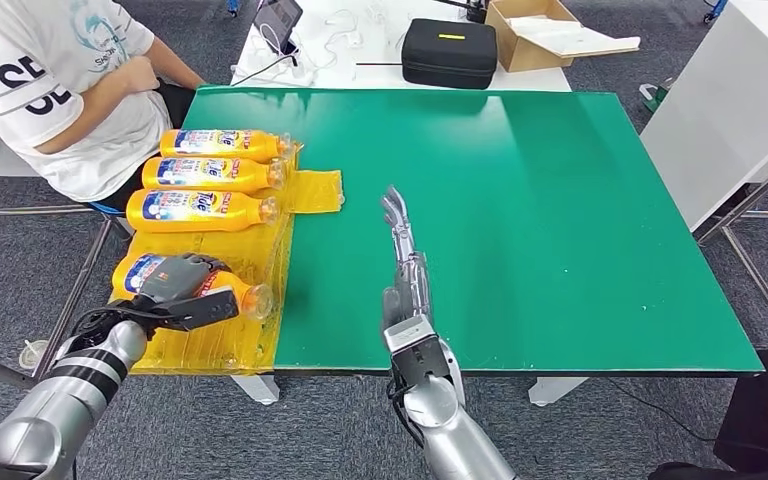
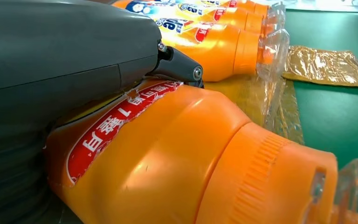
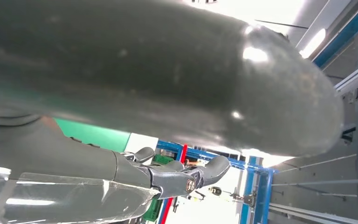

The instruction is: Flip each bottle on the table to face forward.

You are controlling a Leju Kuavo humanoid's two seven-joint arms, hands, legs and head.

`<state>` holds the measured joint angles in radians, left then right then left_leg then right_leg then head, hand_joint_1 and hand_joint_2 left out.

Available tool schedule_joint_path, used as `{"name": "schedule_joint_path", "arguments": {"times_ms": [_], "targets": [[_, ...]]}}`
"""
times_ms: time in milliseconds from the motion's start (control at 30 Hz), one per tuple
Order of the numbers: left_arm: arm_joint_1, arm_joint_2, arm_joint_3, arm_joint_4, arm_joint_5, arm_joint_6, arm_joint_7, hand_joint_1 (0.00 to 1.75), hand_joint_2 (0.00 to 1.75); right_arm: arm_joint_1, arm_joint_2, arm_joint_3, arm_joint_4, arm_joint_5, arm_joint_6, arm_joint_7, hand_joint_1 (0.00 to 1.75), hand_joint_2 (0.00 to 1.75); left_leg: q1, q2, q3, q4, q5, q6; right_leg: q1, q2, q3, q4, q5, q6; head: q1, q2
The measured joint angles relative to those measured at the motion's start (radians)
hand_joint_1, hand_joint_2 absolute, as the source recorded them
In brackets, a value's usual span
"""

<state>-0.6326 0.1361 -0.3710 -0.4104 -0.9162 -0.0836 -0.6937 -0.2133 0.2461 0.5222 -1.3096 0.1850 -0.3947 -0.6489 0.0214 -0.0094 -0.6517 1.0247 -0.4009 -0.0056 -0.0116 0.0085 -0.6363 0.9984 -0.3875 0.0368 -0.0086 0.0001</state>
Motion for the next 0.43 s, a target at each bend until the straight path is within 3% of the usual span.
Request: {"name": "schedule_joint_path", "arguments": {"times_ms": [167, 267, 300, 400, 433], "targets": [[-0.001, 0.006, -0.013, 0.001, 0.002, -0.004, -0.001, 1.74, 1.75, -0.002, 0.000, 0.000, 0.007, -0.003, 0.005, 0.000, 0.00, 0.00, 0.000, 0.000, 0.002, 0.000, 0.000, 0.000, 0.000, 0.000, 0.001, 0.000, 0.000, 0.000, 0.000, 0.000], [-0.001, 0.008, -0.023, 0.002, 0.008, -0.013, -0.002, 0.44, 1.75, -0.004, 0.000, 0.000, 0.014, -0.007, 0.016, 0.001, 0.00, 0.00, 0.000, 0.000, 0.003, 0.000, 0.000, 0.000, 0.000, 0.000, 0.003, 0.000, 0.000, 0.000, 0.000, 0.000], [-0.001, 0.008, -0.027, 0.003, 0.010, -0.018, -0.002, 0.01, 1.31, -0.004, 0.001, 0.000, 0.016, -0.008, 0.019, 0.001, 0.00, 0.00, 0.000, 0.000, 0.003, 0.000, 0.000, 0.000, 0.000, 0.000, 0.003, 0.000, 0.000, 0.000, 0.000, 0.000], [0.001, 0.007, -0.038, 0.008, 0.021, -0.037, -0.005, 0.00, 0.00, -0.004, 0.003, 0.000, 0.024, -0.012, 0.025, 0.001, 0.00, 0.00, 0.000, 0.000, 0.003, 0.000, 0.000, 0.000, 0.000, 0.000, 0.003, 0.000, 0.000, 0.000, 0.000, 0.000], [0.002, 0.007, -0.040, 0.009, 0.023, -0.041, -0.006, 0.00, 0.00, -0.004, 0.003, 0.000, 0.025, -0.012, 0.026, 0.001, 0.00, 0.00, 0.000, 0.000, 0.003, 0.000, 0.000, 0.000, 0.000, 0.000, 0.003, 0.000, 0.000, 0.000, 0.000, 0.000]]}}
